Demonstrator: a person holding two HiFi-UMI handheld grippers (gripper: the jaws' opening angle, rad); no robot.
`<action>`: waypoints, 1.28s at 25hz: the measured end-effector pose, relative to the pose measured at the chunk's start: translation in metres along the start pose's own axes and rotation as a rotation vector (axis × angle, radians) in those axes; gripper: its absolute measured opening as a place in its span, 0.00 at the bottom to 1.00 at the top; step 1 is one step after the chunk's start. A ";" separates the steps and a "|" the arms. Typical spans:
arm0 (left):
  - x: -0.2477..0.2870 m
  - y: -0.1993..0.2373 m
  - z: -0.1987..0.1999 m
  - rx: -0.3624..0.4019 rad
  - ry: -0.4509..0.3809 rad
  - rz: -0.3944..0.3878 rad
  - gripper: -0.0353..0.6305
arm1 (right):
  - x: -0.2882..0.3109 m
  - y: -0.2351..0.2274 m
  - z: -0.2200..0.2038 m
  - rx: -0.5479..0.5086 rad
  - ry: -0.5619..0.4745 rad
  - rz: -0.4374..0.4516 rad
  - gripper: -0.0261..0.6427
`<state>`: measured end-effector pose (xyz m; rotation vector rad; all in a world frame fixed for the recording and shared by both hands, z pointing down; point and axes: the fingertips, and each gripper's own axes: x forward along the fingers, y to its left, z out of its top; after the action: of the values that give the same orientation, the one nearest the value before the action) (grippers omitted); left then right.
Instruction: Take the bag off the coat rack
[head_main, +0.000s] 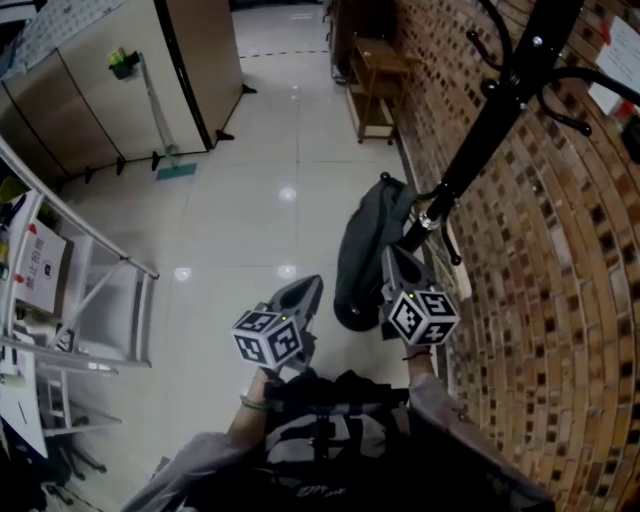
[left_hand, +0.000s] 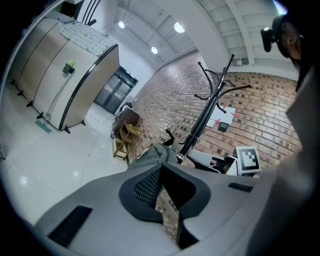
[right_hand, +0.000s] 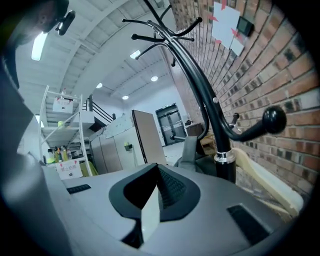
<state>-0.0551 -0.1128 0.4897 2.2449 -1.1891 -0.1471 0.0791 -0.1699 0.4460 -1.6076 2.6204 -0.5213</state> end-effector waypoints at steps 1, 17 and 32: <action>0.002 0.000 0.000 -0.001 0.003 -0.003 0.06 | 0.002 -0.005 0.007 -0.008 -0.010 -0.025 0.04; 0.047 0.010 0.023 0.010 -0.002 0.018 0.06 | 0.043 -0.044 0.026 -0.067 0.030 -0.158 0.21; 0.073 0.013 0.047 0.030 -0.005 -0.032 0.06 | 0.056 -0.052 0.027 -0.030 0.034 -0.174 0.28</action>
<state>-0.0384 -0.1967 0.4704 2.2914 -1.1655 -0.1494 0.1029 -0.2470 0.4447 -1.8630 2.5379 -0.5222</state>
